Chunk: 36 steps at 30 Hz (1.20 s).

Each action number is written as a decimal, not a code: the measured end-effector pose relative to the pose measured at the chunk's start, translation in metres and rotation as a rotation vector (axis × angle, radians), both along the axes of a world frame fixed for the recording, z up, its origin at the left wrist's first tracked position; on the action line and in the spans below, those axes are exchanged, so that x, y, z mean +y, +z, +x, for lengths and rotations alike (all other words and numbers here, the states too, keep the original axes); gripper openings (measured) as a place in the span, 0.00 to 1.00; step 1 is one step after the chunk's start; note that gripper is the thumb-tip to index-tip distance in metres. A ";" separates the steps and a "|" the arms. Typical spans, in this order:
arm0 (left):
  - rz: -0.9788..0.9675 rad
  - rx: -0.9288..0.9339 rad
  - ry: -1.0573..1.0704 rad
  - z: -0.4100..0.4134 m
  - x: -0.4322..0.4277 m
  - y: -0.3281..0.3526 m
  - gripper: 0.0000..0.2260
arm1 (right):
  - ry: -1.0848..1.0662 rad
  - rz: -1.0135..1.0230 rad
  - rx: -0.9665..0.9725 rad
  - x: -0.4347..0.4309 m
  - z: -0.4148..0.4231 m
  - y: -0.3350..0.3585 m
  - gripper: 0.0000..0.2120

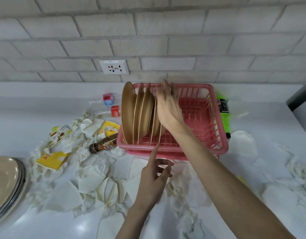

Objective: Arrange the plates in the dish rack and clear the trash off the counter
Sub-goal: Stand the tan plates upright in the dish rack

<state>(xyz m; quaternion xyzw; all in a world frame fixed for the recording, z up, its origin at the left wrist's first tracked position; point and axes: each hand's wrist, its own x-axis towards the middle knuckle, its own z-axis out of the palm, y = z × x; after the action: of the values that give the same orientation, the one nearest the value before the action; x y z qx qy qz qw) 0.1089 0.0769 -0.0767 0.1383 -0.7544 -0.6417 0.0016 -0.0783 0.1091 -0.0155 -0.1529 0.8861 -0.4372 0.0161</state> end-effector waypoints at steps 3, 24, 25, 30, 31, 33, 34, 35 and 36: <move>-0.050 -0.019 0.057 0.006 -0.001 -0.005 0.29 | -0.016 -0.239 -0.092 0.006 0.017 0.001 0.27; -0.089 0.023 -0.011 0.088 -0.206 0.005 0.12 | -0.020 -0.152 0.453 -0.056 0.158 -0.019 0.10; -0.096 0.017 -0.016 0.093 -0.224 0.003 0.12 | -0.046 -0.136 0.443 -0.063 0.162 -0.020 0.10; -0.095 0.029 -0.027 0.112 -0.292 0.000 0.12 | -0.041 -0.152 0.365 -0.101 0.191 -0.027 0.11; -0.094 0.033 -0.022 0.115 -0.302 0.002 0.12 | -0.017 -0.152 0.340 -0.113 0.198 -0.029 0.10; -0.087 0.043 0.005 0.121 -0.323 0.004 0.12 | 0.041 -0.162 0.259 -0.143 0.214 -0.034 0.10; -0.091 0.048 0.023 0.125 -0.335 0.004 0.12 | 0.081 -0.167 0.222 -0.161 0.223 -0.037 0.10; -0.101 0.052 0.044 0.129 -0.348 0.004 0.12 | 0.128 -0.165 0.182 -0.180 0.230 -0.041 0.10; -0.122 0.046 0.070 0.134 -0.361 0.002 0.12 | 0.181 -0.156 0.123 -0.200 0.238 -0.047 0.09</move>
<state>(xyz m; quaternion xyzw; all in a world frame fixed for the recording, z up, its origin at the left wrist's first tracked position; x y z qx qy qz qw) 0.2430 -0.2846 -0.0749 0.1495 -0.7866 -0.5970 0.0500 0.1595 -0.0906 -0.0624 -0.2595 0.8313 -0.4914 -0.0107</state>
